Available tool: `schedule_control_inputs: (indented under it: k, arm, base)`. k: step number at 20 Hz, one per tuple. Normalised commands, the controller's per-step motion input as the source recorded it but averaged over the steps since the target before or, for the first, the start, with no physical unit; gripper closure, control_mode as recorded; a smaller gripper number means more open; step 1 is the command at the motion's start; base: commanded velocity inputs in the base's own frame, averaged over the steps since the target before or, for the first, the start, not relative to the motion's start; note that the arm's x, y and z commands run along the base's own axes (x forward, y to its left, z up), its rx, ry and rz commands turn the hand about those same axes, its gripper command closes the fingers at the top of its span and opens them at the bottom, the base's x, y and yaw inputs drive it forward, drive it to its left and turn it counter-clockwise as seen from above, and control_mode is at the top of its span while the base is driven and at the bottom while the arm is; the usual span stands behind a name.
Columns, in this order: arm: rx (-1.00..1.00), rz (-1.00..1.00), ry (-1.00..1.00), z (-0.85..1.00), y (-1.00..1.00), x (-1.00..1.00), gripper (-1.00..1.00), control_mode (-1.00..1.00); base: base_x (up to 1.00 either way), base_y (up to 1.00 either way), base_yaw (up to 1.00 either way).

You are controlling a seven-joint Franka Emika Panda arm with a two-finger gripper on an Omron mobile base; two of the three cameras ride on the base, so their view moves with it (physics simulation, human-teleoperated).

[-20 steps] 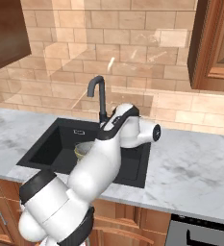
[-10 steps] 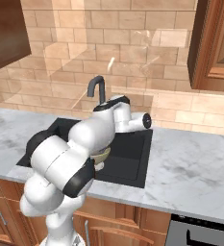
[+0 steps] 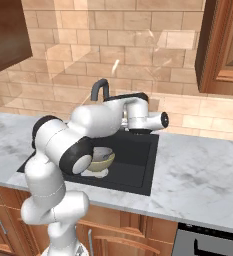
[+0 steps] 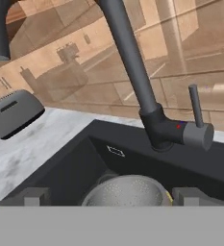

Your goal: Pick the bowl and colander and place them in the sink. Then turn on the water.

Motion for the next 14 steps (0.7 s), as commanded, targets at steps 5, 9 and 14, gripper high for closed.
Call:
schedule_control_inputs:
  k: [5,9,14]
  arm:
    - [0.01,0.03,0.0,0.02,-0.14,0.31,-1.0,-1.0]
    - [0.0,0.05,0.01,-0.02,0.0,0.47,-1.0,-1.0]
    - [0.0,0.03,0.0,0.0,0.0,0.18,-1.0,-1.0]
  base:
    - [0.0,0.0,0.0]
    - [0.0,0.0,0.0]
    - [0.0,0.0,0.0]
